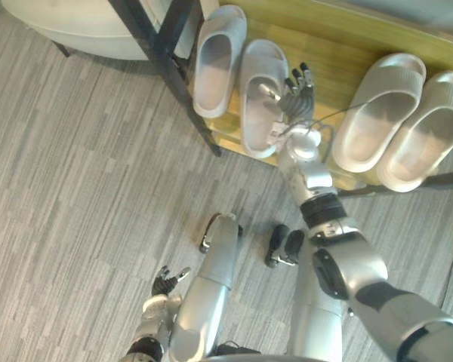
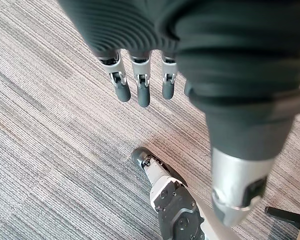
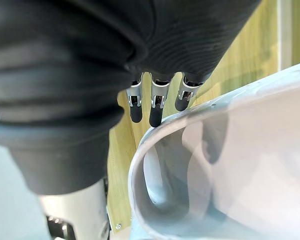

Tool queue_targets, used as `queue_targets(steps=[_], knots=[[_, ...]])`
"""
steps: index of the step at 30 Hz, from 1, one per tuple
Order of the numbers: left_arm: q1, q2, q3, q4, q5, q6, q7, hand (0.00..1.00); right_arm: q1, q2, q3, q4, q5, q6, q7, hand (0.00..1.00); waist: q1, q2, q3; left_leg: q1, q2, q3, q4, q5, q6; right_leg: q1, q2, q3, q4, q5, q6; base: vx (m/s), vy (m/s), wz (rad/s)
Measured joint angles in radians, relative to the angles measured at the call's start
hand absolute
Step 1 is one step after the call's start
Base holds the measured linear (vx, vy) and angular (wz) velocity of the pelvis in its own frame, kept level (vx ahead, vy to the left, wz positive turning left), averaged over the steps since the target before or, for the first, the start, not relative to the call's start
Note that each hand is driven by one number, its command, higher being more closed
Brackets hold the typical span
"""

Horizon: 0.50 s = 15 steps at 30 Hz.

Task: Organize the slippers on the shoe rack

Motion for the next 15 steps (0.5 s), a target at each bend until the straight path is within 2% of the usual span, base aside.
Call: queue_targets(steps=[8, 15], knots=[[-0.005, 0.001, 0.000, 0.000, -0.018, -0.002, 0.000, 0.00, -0.025, 0.007, -0.040, 0.014, 0.096, -0.012, -0.006, 0.00, 0.000, 0.000, 0.000, 0.002, -0.001, -0.014, -0.011, 0.003, -0.006, 0.006, -0.003, -0.016, -0.007, -0.003, -0.005, 0.02, 0.013, 0.04], [-0.006, 0.001, 0.000, 0.000, -0.019, -0.003, 0.000, 0.00, -0.089, -0.004, -0.064, 0.091, 0.113, -0.016, -0.012, 0.00, 0.003, 0.000, 0.000, 0.001, -0.005, -0.026, -0.017, 0.004, -0.008, 0.006, -0.003, -0.025, -0.007, -0.005, -0.008, 0.00, 0.004, 0.01]])
